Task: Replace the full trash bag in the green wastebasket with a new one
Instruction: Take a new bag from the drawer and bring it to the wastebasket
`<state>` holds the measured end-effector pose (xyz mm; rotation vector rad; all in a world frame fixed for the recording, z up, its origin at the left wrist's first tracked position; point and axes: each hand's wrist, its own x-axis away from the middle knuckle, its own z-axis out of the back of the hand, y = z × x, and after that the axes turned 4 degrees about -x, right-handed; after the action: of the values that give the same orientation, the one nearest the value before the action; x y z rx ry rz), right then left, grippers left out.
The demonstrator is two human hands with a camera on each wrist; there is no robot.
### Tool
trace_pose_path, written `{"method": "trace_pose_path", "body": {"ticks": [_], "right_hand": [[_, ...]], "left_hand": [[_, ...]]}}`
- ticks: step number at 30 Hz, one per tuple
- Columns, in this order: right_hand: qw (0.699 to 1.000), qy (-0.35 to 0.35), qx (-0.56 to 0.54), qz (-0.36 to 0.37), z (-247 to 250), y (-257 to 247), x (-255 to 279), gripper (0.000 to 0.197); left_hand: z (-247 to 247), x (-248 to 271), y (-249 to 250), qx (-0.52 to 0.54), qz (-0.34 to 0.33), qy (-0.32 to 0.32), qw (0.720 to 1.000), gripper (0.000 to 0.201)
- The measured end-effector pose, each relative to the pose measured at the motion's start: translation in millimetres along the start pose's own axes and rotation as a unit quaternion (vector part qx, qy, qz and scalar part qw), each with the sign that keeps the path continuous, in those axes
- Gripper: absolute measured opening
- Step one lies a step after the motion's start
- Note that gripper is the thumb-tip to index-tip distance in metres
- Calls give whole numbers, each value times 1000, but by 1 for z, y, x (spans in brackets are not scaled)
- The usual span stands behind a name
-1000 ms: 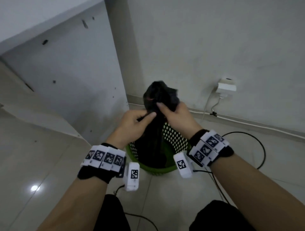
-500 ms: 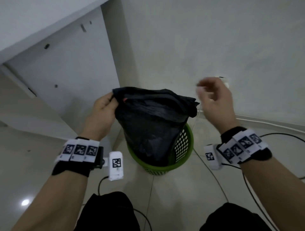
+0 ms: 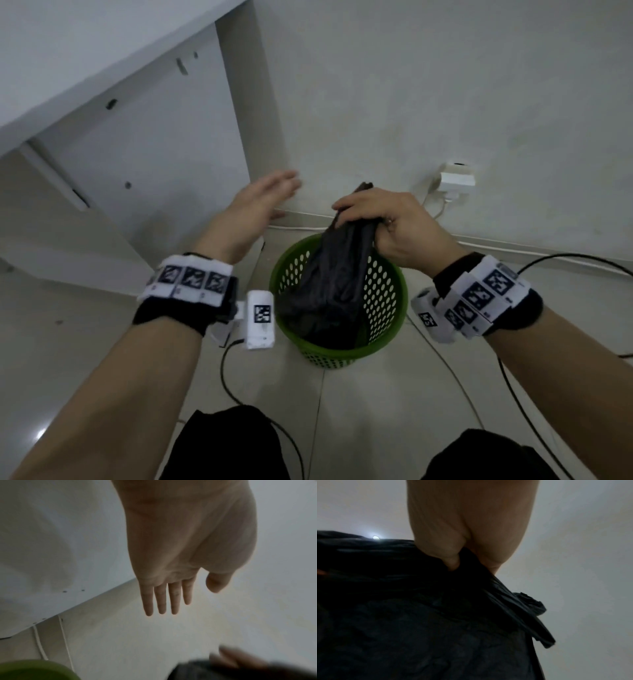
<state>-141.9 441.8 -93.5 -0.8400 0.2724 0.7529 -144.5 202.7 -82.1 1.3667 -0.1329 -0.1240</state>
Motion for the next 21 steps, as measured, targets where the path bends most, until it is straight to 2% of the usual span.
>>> {"method": "trace_pose_path", "body": {"ticks": [2, 3, 4, 6, 9, 12, 13, 15, 16, 17, 19, 21], "right_hand": [[998, 19, -61, -22, -6, -8, -2, 45], [995, 43, -83, -37, -9, -10, -3, 50], [993, 65, -86, -55, -11, -13, -2, 52], [989, 74, -61, -115, -14, -13, 2, 59], [962, 24, -96, -256, -13, -6, 11, 94], [926, -11, -152, -346, -13, 10, 15, 116], [925, -11, -145, -352, -14, 15, 15, 108], [937, 8, -85, -338, -12, 26, 15, 57], [943, 16, -32, -331, -8, 30, 15, 35], [945, 17, 18, -325, -1, 35, 16, 21], [937, 28, 79, -338, 20, 45, 20, 12], [922, 80, 102, -364, 47, 57, 28, 12]], "left_hand": [[-27, 3, 5, -77, -17, -103, 992, 48], [-38, 5, 6, -107, -32, -148, 983, 42], [-47, 7, 6, -107, -22, -164, 980, 33], [-56, 7, 0, -92, -42, -152, 983, 29], [-57, 3, 0, -72, -103, -115, 985, 27], [-48, -4, -2, -59, -124, -64, 988, 4], [-45, -5, 0, -64, -131, -45, 988, 13], [-36, -10, -3, -94, -159, -8, 983, 29], [-28, -12, -6, -107, -160, 21, 981, 28], [-19, -16, -10, -124, -156, 58, 978, 23], [4, -21, -16, -190, -136, 127, 964, 20], [27, -20, -17, -253, -117, 181, 943, 21]]}}
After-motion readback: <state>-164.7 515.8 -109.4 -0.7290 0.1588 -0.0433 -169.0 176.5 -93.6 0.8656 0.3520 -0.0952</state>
